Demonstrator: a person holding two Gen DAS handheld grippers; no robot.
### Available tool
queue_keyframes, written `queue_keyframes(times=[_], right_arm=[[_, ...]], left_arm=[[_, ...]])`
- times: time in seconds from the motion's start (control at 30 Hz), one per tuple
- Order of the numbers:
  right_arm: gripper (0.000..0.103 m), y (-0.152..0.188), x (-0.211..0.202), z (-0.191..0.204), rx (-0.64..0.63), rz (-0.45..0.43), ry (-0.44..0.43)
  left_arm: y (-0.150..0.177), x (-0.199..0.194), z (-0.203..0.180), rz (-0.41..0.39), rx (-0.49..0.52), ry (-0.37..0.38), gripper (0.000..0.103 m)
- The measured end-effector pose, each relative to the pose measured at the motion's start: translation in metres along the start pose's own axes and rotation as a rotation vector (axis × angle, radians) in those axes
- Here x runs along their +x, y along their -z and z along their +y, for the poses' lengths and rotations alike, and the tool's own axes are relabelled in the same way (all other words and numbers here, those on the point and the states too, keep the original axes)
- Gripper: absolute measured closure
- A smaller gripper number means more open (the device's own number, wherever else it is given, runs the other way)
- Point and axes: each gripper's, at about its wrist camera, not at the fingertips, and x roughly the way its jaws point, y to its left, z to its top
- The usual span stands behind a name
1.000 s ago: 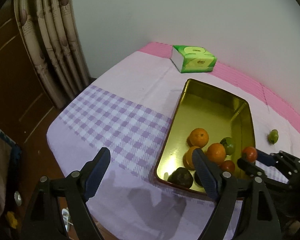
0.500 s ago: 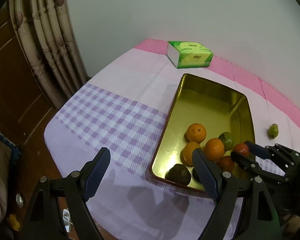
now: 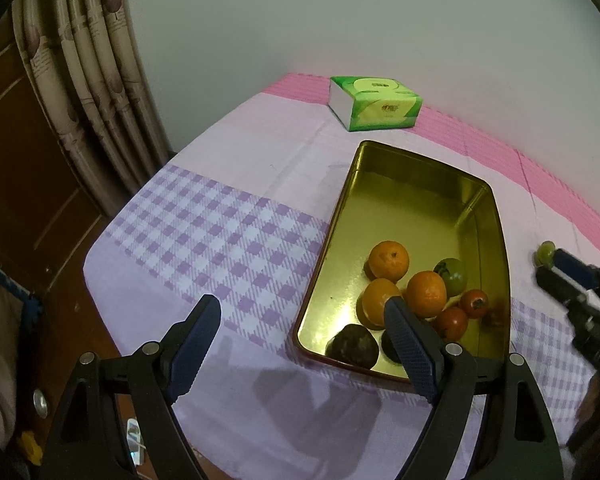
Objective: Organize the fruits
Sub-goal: 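Grasp the small brown fruit with the right tool while the left tool grasps the green tomato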
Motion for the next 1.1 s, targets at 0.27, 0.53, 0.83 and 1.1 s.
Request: queue_keyframes(times=[0.27,0.53,0.83,1.1], right_arm=[[0.057,0.025,-0.003,-0.114,0.144,0.061,0.216],[0.057,0.037,0.030,-0.159,0.161,0.118,0.230],[0.059,0.024,0.065,-0.156,0.127,0.112,0.152],[0.080,0.027,0.066,-0.150,0.095,0.091,0.165]], left_arm=[[0.000,0.007,-0.002,0.021,-0.005,0.017,0.019],[0.000,0.006,-0.016,0.002,0.039,0.036,0.019],[-0.006,0.004,-0.045,0.003,0.072,0.102,0.019],[-0.025,0.007,-0.094,0.009,0.140,0.139,0.019]])
